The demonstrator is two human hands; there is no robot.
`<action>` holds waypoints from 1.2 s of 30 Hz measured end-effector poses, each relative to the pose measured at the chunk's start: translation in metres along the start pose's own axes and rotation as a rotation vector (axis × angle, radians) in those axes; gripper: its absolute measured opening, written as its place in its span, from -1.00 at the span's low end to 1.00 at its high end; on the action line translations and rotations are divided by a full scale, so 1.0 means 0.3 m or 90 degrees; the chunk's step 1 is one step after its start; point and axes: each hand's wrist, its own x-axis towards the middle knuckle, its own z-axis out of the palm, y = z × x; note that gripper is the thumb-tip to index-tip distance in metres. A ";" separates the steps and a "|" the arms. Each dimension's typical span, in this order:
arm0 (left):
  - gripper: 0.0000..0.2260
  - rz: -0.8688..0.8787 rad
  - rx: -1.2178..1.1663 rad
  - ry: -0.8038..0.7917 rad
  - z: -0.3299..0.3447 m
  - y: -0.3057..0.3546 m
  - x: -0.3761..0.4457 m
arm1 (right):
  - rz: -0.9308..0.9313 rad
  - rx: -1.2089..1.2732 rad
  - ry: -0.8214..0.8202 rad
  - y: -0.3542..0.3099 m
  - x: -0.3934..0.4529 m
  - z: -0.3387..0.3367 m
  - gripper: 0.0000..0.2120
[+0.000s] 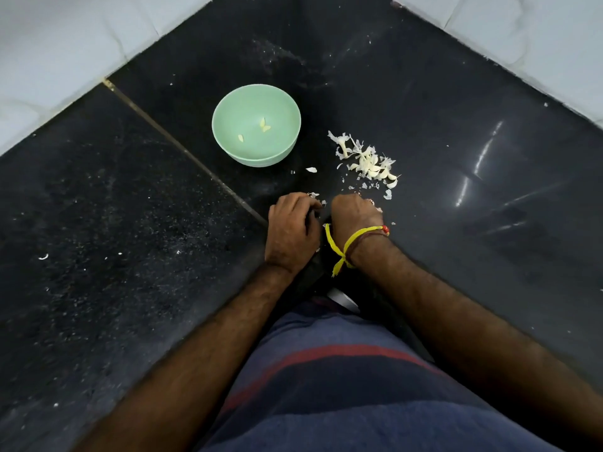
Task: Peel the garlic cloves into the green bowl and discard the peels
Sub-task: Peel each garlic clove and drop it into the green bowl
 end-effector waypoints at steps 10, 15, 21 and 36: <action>-0.69 -0.015 -0.044 -0.016 -0.013 0.007 0.004 | -0.022 -0.167 0.165 -0.032 0.014 0.155 -0.72; -0.72 0.010 -0.020 -0.027 -0.021 0.028 0.004 | -0.110 -0.099 0.144 0.016 0.007 0.128 -0.78; -0.72 -0.011 -0.011 -0.019 -0.015 0.019 0.000 | -0.028 0.345 0.123 0.166 -0.006 0.112 -0.88; -0.74 0.009 0.004 -0.035 -0.010 0.022 0.002 | -0.011 0.173 0.058 0.148 0.025 0.102 -0.88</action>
